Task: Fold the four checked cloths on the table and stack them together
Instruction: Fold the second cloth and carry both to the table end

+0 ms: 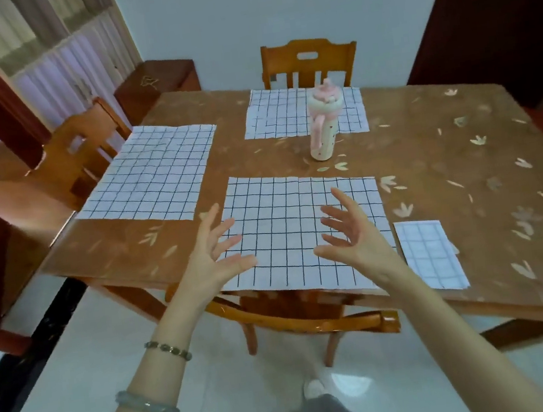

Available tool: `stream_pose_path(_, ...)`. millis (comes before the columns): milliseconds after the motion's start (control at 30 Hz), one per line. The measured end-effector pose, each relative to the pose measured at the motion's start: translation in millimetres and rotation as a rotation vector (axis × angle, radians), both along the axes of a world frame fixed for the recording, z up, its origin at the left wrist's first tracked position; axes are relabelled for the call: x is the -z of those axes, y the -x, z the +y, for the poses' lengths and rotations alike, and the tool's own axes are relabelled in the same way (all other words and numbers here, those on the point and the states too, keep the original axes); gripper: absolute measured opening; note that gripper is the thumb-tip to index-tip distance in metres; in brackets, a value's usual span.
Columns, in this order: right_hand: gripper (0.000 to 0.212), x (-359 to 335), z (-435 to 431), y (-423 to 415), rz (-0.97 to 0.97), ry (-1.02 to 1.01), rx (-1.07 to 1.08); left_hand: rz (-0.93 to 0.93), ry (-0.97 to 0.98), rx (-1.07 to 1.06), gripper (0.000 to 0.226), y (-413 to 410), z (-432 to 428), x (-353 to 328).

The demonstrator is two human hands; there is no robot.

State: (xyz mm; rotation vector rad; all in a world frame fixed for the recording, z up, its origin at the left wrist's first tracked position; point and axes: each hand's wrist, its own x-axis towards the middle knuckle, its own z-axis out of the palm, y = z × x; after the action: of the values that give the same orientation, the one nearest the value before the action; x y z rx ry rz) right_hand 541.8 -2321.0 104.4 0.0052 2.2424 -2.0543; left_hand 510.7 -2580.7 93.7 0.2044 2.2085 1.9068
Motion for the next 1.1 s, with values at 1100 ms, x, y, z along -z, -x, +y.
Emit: stream_pose_path(1100,0.075,97.7,100.0,200.5,-0.237,-0.122,0.278,-0.313,0.131,0.065,0.105,253.6,45.6,97.5)
